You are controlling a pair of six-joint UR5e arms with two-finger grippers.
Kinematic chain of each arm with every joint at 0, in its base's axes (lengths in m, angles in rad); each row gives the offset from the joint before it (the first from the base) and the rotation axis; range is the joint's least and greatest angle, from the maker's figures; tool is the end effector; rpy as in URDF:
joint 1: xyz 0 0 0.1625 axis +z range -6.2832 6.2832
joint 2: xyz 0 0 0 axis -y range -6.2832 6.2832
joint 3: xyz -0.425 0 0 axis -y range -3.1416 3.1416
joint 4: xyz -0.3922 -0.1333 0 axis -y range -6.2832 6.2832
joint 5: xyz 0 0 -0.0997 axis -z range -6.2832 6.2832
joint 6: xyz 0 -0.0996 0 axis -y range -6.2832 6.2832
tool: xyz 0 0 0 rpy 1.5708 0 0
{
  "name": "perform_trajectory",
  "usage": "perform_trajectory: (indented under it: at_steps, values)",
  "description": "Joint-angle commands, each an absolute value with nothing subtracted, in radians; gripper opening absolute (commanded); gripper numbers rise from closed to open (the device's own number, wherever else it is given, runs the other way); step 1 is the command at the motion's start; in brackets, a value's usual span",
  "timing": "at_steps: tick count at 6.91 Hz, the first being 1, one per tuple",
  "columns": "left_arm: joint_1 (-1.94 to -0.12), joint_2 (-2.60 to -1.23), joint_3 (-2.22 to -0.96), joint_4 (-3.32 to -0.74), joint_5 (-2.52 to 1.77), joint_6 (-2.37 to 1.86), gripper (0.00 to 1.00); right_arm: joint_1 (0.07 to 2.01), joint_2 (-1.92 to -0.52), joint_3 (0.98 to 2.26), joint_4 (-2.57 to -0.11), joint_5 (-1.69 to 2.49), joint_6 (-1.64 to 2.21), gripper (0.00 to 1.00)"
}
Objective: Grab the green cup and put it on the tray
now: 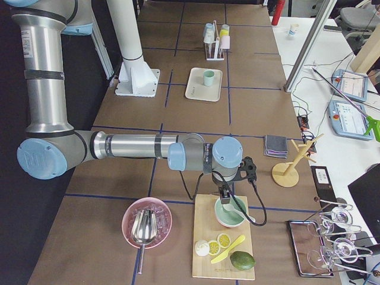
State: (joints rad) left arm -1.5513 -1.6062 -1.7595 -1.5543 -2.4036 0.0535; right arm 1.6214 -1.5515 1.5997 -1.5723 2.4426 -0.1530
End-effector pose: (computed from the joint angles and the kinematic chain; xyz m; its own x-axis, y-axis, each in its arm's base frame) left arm -0.0497 -0.5099 0.5451 0.6677 0.2177 -0.7119 -0.0549 0.9681 0.2445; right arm 0.0824 -0.4990 0.6279 0.6446 -0.1551 0.7486 0.0483 0.9855 0.1627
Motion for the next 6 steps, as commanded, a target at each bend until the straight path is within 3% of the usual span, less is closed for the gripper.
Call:
perform_trajectory:
  at_steps: [1,6]
  values:
    - [-1.568,-1.487,-1.732,-1.513,-2.390,0.087,1.00,1.621,-1.548,1.591,-1.572,2.439,-0.153,1.00]
    - [-1.565,-1.517,-1.614,-1.514,-2.371,0.090,1.00,1.621,-1.552,1.585,-1.583,2.444,-0.152,1.00]
